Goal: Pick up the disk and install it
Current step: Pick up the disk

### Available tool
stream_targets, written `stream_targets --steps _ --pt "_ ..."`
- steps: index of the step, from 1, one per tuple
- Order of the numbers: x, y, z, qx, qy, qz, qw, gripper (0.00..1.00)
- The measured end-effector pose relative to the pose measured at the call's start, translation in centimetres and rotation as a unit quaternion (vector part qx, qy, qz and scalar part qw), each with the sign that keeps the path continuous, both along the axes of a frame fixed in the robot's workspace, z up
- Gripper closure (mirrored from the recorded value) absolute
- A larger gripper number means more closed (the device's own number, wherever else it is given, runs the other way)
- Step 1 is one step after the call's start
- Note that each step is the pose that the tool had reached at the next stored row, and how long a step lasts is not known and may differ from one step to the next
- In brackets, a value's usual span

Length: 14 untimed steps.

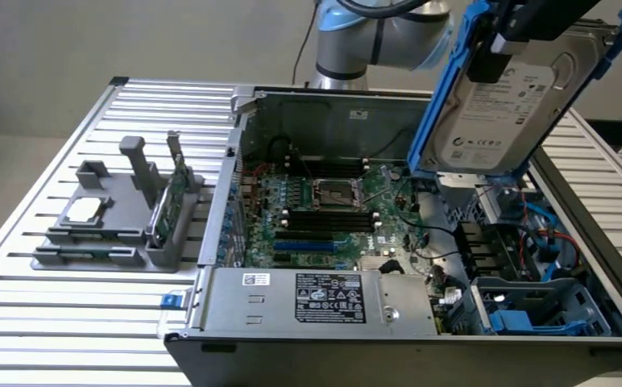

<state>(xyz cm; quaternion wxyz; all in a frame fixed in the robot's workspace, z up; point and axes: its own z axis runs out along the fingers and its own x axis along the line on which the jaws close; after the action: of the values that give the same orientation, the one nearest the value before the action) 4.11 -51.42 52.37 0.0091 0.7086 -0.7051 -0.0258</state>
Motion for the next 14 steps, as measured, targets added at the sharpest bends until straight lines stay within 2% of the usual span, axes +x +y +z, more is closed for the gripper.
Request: stream_targets --steps 9,14 --pt "1.5 -2.89 0.00 -0.0001 0.0000 0.000 1.0000 0.67" --pt "2.9 -4.25 -0.08 -0.0001 0.0000 0.000 1.0000 0.67"
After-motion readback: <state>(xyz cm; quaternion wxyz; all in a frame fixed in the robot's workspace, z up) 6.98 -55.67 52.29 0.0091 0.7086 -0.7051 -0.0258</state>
